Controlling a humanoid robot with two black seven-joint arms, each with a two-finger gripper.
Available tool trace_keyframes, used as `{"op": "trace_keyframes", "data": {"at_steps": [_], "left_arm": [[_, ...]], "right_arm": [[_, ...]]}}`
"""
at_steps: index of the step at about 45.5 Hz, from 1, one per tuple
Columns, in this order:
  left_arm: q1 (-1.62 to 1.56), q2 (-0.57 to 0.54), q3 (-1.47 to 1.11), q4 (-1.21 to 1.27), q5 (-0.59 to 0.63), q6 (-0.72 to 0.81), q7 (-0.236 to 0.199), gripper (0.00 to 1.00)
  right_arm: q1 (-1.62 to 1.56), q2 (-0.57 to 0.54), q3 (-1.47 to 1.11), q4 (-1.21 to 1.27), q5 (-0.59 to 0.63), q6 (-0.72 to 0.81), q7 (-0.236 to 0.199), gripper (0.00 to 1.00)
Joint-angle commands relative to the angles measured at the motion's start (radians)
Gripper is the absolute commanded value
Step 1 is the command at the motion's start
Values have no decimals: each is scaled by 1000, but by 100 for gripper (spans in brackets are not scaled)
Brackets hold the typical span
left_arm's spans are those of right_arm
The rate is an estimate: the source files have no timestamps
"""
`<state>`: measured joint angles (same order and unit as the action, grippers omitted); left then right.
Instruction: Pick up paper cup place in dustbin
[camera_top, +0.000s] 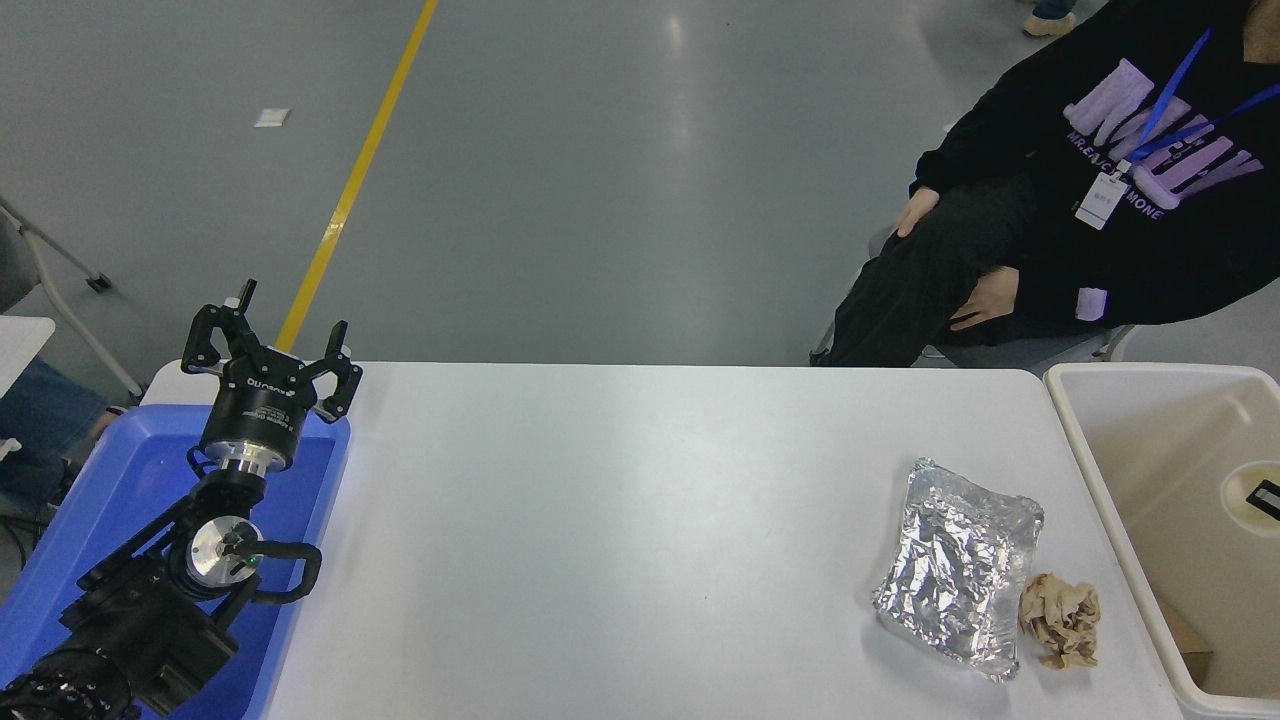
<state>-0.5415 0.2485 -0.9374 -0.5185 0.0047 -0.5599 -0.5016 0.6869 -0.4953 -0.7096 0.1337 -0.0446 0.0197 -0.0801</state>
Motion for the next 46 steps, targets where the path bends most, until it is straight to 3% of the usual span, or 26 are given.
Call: {"op": "trace_keyframes", "data": {"at_steps": [1,8,10,13,14,28,46], "left_arm": [[0,0,0,0,0,0,0,98],[0,0,0,0,0,0,0,98],[0,0,0,0,0,0,0,98],[0,0,0,0,0,0,0,98],[0,0,0,0,0,0,0,98],[-1,0,0,0,0,0,0,98],[-2,0,0,0,1,0,2,98]], "right_arm": [[-30,26,27,-36,0,-14,-67,0],[-32,27,32,-31,0,-21,-67,1],[-32,29,32,-34,0,-27,-67,28],[-21,26,33,-26,0,-58,-66,84],[-21,24,33,-25,2,-72,-61,98],[-10,15,35,21,2,-107,-58,100],[387,-284,-65,639,0,-72,-59,100]]}}
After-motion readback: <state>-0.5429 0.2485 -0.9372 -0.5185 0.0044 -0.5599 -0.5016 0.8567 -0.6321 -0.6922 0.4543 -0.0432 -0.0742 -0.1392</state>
